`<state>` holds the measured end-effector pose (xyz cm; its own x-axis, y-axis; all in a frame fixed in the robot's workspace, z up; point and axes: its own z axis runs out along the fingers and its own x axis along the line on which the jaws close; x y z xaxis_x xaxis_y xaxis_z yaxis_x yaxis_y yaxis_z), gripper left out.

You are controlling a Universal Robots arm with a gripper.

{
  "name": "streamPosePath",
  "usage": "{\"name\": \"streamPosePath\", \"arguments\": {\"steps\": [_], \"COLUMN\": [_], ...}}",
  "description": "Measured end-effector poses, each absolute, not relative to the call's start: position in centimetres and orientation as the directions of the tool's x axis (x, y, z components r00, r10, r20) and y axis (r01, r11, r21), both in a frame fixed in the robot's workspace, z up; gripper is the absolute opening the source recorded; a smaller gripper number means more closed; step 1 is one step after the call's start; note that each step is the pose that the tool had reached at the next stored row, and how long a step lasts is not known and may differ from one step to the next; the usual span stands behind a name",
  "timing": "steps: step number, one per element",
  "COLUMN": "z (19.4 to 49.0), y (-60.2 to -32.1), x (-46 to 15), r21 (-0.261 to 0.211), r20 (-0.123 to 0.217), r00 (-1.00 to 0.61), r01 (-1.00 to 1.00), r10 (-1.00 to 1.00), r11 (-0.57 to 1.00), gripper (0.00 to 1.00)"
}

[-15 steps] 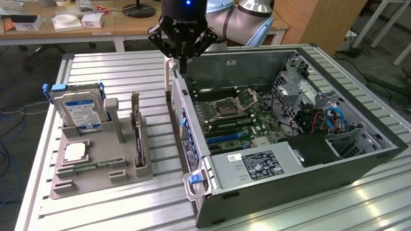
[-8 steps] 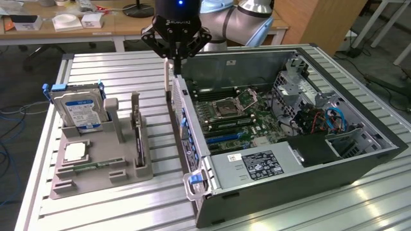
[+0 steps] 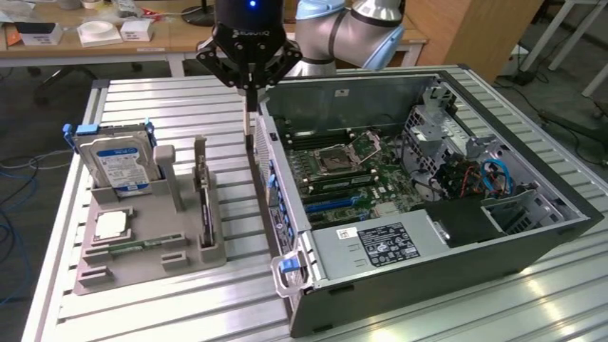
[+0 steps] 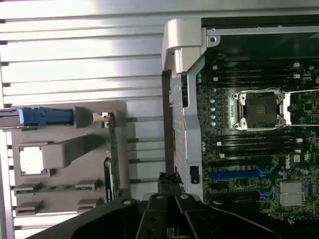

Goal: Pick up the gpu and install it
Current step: 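Reach for the gpu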

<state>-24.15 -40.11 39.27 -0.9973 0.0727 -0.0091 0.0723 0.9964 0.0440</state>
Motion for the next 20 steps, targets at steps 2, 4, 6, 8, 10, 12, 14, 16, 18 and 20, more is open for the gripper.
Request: {"name": "streamPosePath", "arguments": {"steps": [2, 4, 6, 8, 10, 12, 14, 16, 18, 20], "z": [39.3, 39.3, 39.3, 39.3, 39.3, 39.3, 39.3, 39.3, 39.3, 39.3], "y": [-40.1, -40.1, -40.1, -40.2, -40.2, -40.2, -40.2, -40.2, -40.2, -40.2], "x": [-24.4, -24.7, -25.0, -25.2, -25.5, -25.7, -25.9, -26.3, -26.6, -27.0], "r21": [0.044, 0.044, 0.044, 0.044, 0.044, 0.044, 0.044, 0.044, 0.044, 0.044], "r20": [-0.009, -0.009, -0.009, -0.009, -0.009, -0.009, -0.009, -0.009, -0.009, -0.009], "r00": [-0.997, -0.997, -0.997, -0.997, -0.997, -0.997, -0.998, -0.998, -0.998, -0.998], "r01": [0.072, 0.071, 0.071, 0.071, 0.071, 0.070, 0.069, 0.069, 0.068, 0.068], "r10": [0.072, 0.072, 0.072, 0.071, 0.071, 0.071, 0.070, 0.069, 0.069, 0.068], "r11": [0.996, 0.996, 0.996, 0.997, 0.997, 0.997, 0.997, 0.997, 0.997, 0.997], "gripper": [0.10, 0.10, 0.10, 0.10, 0.10, 0.10, 0.10, 0.10, 0.10, 0.10]}}
